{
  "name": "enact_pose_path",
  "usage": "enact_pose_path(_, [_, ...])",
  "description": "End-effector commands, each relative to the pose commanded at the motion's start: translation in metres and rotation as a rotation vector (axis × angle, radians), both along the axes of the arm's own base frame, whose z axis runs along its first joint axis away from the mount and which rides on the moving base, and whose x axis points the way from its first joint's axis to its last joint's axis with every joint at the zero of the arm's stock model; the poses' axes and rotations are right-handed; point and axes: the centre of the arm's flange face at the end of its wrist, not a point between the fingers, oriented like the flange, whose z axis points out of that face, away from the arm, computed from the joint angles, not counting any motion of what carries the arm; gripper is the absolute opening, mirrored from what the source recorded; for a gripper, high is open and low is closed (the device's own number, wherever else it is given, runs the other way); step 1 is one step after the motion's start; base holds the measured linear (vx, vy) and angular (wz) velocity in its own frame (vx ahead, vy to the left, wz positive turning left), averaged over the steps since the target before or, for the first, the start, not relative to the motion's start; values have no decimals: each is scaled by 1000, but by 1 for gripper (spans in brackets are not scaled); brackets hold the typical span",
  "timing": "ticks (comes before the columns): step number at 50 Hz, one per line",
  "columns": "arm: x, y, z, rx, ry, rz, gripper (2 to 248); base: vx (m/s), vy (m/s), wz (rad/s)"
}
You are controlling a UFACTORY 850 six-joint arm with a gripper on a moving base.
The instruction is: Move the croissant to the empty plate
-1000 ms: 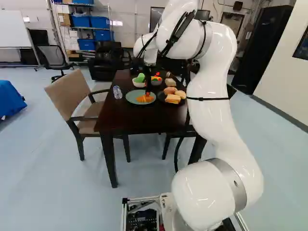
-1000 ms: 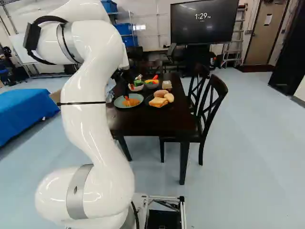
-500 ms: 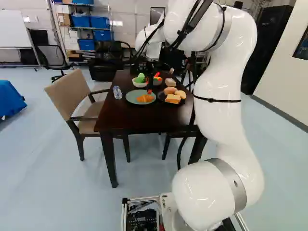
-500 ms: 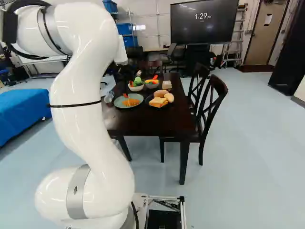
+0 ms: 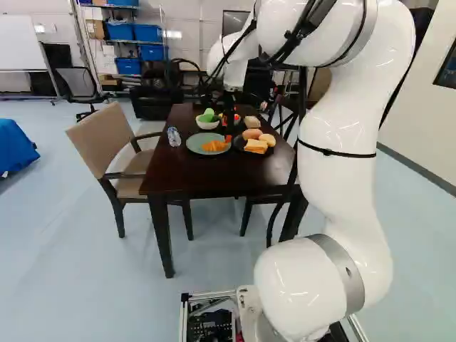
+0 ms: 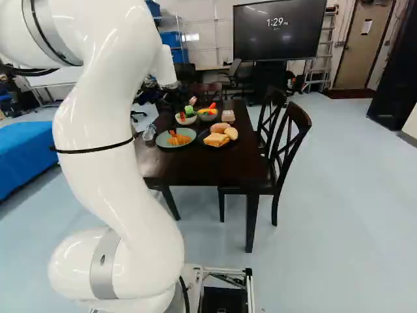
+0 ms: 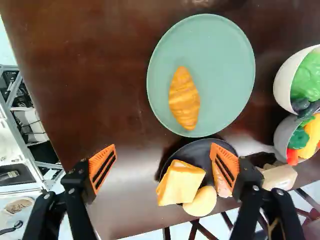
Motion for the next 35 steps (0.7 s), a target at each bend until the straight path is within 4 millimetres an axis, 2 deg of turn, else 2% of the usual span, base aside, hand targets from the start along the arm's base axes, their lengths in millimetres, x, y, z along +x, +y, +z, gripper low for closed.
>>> enact_pose_path(22, [-33,-32,0,-2,23,-50,247,0,0,0])
enact_pose_path(35, [-56,-42,0,-3,36,-65,247,0,0,0])
